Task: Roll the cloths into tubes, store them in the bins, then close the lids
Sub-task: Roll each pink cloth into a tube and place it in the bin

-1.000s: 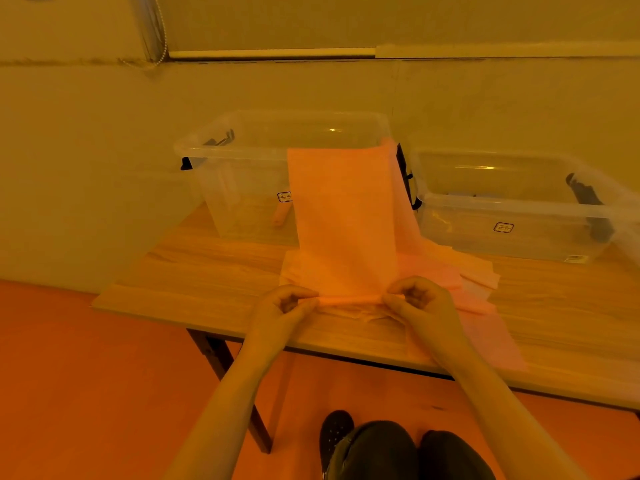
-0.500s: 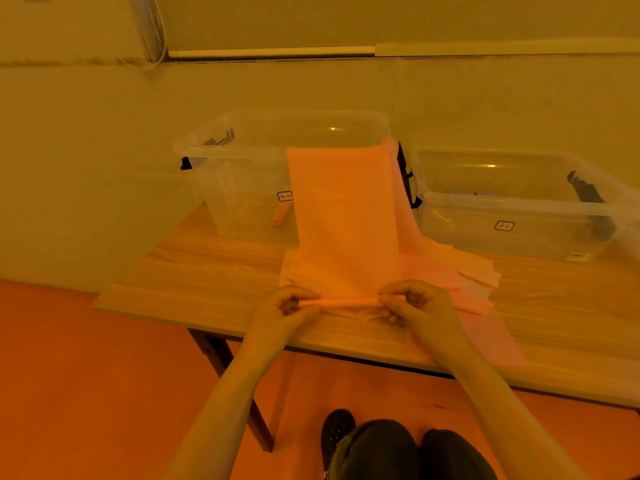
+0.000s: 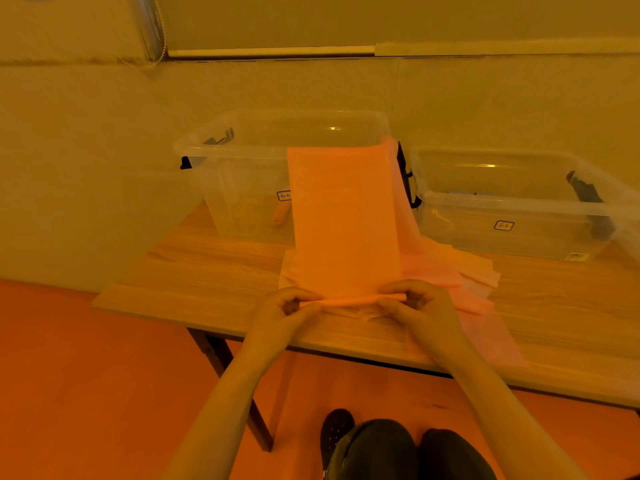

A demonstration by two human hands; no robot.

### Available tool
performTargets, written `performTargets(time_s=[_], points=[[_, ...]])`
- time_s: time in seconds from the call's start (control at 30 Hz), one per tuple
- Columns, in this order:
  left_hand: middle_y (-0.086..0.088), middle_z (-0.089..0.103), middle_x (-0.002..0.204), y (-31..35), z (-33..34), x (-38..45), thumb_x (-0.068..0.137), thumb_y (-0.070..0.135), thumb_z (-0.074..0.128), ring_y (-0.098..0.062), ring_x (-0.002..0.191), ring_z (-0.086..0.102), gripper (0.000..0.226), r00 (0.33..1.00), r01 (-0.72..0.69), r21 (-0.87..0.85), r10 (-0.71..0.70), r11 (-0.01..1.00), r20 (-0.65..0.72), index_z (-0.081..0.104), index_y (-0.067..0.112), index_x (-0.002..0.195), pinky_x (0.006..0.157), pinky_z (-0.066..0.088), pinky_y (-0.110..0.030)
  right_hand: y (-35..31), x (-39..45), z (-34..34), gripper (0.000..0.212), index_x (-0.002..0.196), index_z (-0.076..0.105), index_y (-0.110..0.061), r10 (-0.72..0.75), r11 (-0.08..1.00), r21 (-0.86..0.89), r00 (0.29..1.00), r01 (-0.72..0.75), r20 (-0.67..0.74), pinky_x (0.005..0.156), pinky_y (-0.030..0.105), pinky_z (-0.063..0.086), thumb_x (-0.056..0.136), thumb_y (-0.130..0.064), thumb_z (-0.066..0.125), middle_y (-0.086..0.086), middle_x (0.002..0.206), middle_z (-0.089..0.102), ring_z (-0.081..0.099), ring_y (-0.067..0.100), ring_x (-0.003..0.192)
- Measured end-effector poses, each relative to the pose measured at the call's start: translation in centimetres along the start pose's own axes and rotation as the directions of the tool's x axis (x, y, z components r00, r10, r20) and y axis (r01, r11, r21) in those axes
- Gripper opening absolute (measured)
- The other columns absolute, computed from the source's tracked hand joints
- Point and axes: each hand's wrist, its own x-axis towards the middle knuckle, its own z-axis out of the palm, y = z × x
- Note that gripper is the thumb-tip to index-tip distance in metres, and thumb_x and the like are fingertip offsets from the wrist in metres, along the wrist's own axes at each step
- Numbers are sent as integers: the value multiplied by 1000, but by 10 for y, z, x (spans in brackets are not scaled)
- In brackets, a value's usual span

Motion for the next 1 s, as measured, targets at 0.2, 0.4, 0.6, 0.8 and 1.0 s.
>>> performTargets(time_s=[0.2, 0.4, 0.6, 0.8, 1.0], points=[[11, 70, 96, -2, 1, 0, 83, 22, 71, -4, 93, 63, 15, 1000, -17, 13, 17, 1000, 11, 72, 33, 94, 80, 53, -25, 0, 2, 1, 8, 90, 72, -10, 20, 999, 44, 1000, -19, -14, 64, 28, 55, 82, -7, 71, 13, 74, 72, 68, 22, 67], [4, 72, 89, 0, 2, 1, 85, 21, 68, -11, 83, 68, 12, 1000, -2, -8, 2, 1000, 20, 73, 27, 94, 74, 54, -22, -1, -1, 0, 18, 93, 75, -17, 6, 1000, -26, 1000, -5, 24, 73, 24, 56, 76, -10, 77, -3, 94, 74, 69, 12, 87], [10, 71, 94, 1, 5, 0, 78, 32, 70, -8, 91, 66, 16, 999, -15, -31, 16, 999, 29, 73, 32, 93, 78, 54, -25, -2, -1, 1, 6, 87, 74, -11, 1, 1000, 4, 1000, -1, -7, 67, 28, 56, 81, -9, 72, 10, 79, 73, 68, 20, 73], [5, 73, 85, 2, 2, 1, 82, 21, 70, -11, 83, 68, 10, 1000, -18, -14, 18, 1000, 24, 73, 25, 90, 76, 53, -25, -2, -1, 0, 15, 91, 75, -15, 7, 1000, -31, 1000, -6, 22, 68, 21, 55, 77, -10, 77, 0, 88, 74, 69, 12, 81], [10, 71, 94, 2, 0, -2, 81, 18, 73, -5, 92, 65, 16, 999, -12, -13, 13, 1000, 31, 73, 29, 93, 79, 53, -23, -2, 0, 2, 8, 90, 73, -7, 13, 1000, 28, 1000, -14, 13, 60, 20, 52, 81, -8, 72, 9, 76, 73, 68, 15, 66]])
